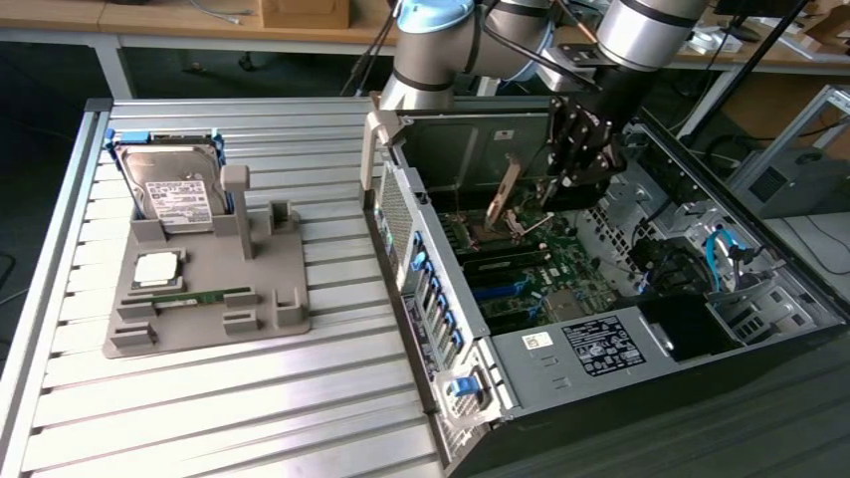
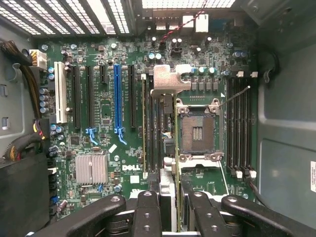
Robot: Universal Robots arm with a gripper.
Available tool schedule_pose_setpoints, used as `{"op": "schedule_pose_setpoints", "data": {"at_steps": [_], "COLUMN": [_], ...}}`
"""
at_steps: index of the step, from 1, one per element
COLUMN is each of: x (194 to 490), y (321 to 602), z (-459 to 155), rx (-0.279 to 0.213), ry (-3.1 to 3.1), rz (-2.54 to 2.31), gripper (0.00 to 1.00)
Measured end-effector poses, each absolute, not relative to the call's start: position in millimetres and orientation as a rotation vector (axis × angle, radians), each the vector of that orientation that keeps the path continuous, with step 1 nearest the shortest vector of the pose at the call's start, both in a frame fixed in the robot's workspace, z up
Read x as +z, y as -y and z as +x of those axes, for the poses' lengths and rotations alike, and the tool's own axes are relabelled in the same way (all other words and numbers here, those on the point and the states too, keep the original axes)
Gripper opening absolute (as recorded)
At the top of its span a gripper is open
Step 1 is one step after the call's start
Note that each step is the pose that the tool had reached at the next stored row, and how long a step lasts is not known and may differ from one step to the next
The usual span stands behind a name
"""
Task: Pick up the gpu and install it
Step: 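Insert the gpu into the slot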
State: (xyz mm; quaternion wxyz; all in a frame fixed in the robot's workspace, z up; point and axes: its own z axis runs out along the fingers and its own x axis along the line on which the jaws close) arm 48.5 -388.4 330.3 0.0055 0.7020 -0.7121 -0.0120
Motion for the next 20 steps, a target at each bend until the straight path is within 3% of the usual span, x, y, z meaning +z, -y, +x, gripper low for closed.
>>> {"op": "schedule_pose_setpoints", "data": {"at_steps": [20], "x": [323.7], "y": [389.5], "z": [48.5], "rx": [-0.037], "ry": [2.227], "rz": [2.199], "gripper": [0.27]}}
